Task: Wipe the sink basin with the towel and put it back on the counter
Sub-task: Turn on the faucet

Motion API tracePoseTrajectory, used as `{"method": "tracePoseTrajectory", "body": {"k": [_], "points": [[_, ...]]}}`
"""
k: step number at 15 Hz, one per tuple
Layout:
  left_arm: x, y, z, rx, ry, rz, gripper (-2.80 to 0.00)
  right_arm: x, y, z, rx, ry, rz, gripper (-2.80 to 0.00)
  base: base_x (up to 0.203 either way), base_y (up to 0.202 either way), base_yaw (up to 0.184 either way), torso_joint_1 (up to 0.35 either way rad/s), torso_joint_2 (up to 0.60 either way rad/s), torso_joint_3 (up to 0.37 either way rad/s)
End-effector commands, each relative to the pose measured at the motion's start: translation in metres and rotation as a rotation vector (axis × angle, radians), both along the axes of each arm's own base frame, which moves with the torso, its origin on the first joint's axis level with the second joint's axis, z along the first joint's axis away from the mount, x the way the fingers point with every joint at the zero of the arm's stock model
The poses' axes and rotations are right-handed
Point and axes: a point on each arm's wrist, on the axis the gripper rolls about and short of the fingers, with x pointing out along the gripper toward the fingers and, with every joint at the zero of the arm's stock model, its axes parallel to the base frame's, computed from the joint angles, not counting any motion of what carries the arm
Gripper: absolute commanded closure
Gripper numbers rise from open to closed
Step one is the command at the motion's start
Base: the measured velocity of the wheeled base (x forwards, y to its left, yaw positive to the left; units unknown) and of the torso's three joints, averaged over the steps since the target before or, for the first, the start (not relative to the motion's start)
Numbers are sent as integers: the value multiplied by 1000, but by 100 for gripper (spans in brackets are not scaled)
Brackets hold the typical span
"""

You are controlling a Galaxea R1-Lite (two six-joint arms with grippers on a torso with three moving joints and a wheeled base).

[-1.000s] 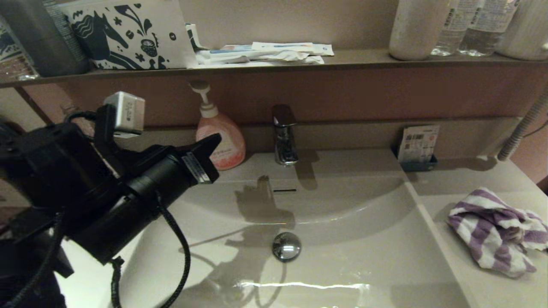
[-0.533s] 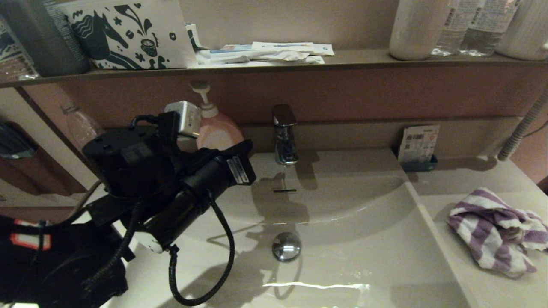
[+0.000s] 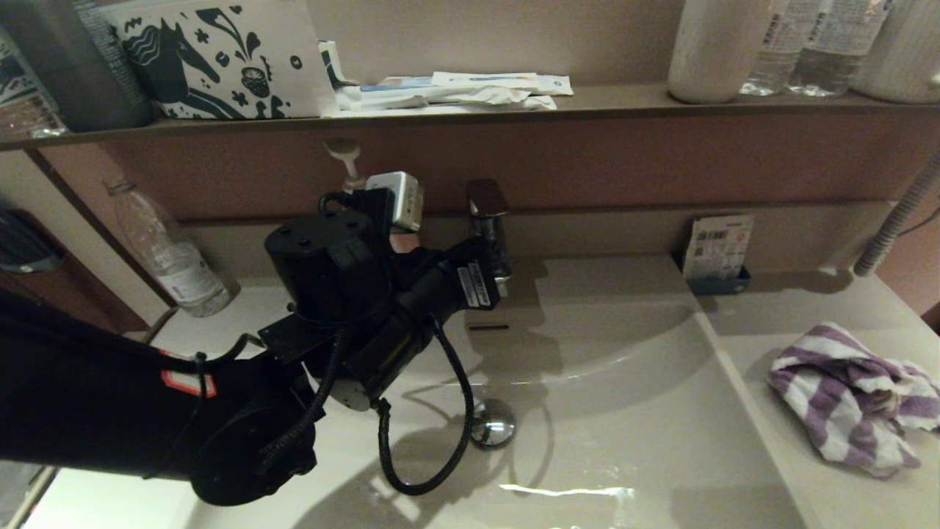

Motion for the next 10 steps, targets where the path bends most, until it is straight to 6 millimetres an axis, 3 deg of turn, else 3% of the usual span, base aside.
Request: {"method": "tracePoseTrajectory", "body": {"k": [1, 10], "points": [[6, -10, -4, 0, 1, -5, 0, 0, 0, 0, 1, 0, 0, 0, 0, 0, 0, 0, 0, 0], [21, -11, 22, -26, -96, 36, 0, 0, 0, 0, 1, 0, 0, 0, 0, 0, 0, 0, 0, 0]]}}
